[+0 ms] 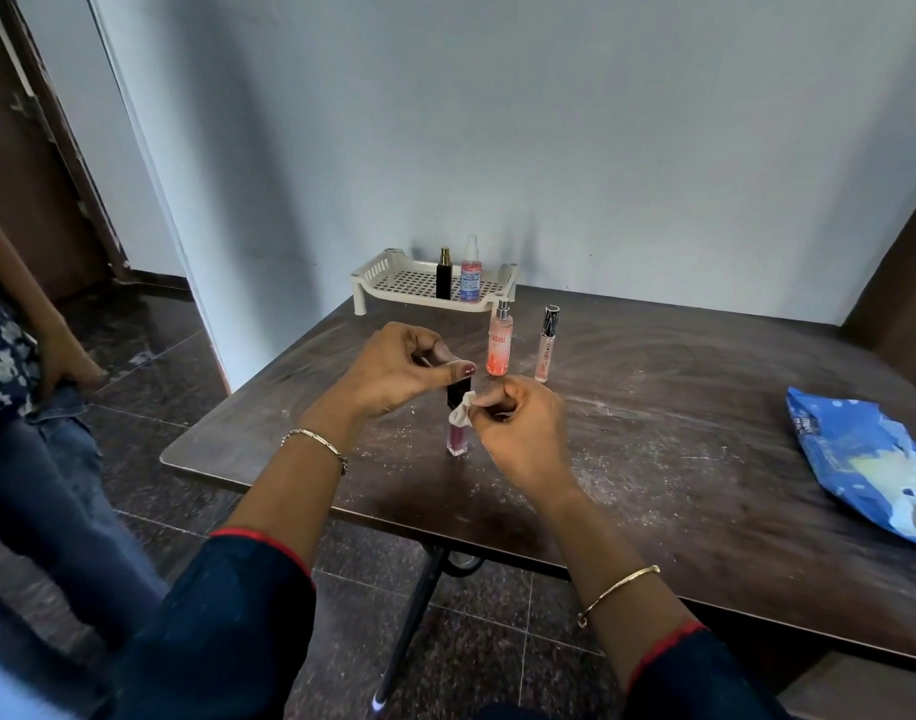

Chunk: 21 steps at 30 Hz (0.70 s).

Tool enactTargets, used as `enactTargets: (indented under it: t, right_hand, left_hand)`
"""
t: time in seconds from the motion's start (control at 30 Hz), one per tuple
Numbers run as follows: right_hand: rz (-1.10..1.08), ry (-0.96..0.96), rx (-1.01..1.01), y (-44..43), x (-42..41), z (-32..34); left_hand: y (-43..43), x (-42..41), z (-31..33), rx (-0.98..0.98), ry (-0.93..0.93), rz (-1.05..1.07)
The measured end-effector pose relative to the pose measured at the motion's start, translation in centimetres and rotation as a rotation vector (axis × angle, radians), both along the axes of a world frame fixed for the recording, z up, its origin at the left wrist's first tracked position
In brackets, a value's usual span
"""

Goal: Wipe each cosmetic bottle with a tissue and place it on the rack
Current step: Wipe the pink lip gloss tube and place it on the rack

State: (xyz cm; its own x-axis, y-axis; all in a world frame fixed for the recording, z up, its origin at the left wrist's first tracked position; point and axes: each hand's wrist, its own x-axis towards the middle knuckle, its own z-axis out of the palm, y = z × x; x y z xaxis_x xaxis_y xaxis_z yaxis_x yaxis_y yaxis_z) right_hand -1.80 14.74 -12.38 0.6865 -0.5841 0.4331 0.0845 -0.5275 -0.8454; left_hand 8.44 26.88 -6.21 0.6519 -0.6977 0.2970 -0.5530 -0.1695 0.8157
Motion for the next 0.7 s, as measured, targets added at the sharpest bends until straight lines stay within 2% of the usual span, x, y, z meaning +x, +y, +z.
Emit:
enactTargets:
  t: [0.13,0.4,0.53,0.7]
  right_hand:
    - [0.021,0.006,-0.072,0.2,0.1,-0.1]
    - [-0.041,0.057,0.110,-1.1,-0.4,0.1]
    - [0.045,-0.060,0.255,-0.3,-0.4,1.4]
    - [0.097,-0.058,0.196,0.0,0.0,1.6]
  left_hand:
    - [0.0,0.0,0.0,-0.001,-0.002,-0.007]
    - [-0.1,0.1,-0.3,-0.020,0.029,-0.032]
    - [0.0,0.2,-0.4,-0.039,0.028,-0.034]
    - [0.1,0.2,-0.4,-0.048,0.020,-0.047]
